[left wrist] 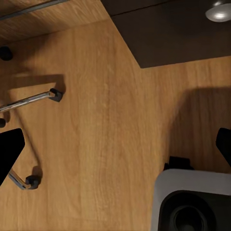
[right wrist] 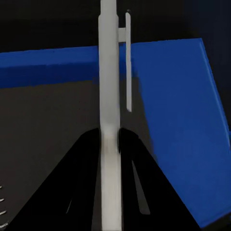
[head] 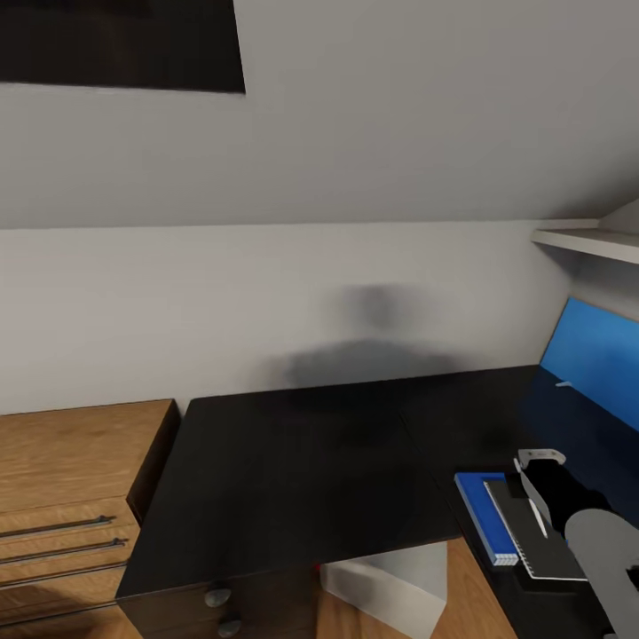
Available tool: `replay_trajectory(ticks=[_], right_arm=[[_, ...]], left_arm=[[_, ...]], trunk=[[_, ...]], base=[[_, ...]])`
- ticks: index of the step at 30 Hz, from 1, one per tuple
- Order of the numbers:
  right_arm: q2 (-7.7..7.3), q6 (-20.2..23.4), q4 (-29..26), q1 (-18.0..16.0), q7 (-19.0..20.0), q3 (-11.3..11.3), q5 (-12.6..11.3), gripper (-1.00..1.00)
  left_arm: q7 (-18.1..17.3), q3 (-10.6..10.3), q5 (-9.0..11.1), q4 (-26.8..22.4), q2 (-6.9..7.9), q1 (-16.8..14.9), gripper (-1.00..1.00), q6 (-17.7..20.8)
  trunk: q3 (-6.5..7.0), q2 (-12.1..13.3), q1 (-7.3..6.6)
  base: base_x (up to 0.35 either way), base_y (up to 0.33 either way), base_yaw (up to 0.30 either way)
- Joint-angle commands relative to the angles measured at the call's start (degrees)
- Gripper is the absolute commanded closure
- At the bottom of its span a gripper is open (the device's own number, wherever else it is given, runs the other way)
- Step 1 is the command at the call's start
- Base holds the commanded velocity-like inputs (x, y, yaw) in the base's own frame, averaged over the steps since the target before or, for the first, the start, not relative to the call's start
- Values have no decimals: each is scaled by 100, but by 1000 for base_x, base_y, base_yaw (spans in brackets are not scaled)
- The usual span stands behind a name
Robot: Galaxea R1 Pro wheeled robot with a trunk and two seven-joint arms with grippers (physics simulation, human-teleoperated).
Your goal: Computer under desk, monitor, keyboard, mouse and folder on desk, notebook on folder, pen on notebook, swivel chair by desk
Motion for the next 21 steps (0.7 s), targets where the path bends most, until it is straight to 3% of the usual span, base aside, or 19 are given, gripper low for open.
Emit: replay_trajectory(ticks=[1, 21], right_arm=[[5, 29, 17, -4, 18, -20, 53, 100], [6, 35, 32, -4, 26, 19, 51, 100]], left_arm=[[51, -47, 36, -23, 7, -4, -100, -12], [43, -38, 43, -27, 7, -2, -100, -8]], trunk=[[-26, -47, 23], [-62, -127, 67]], base=[[0, 0, 0], [0, 0, 0]])
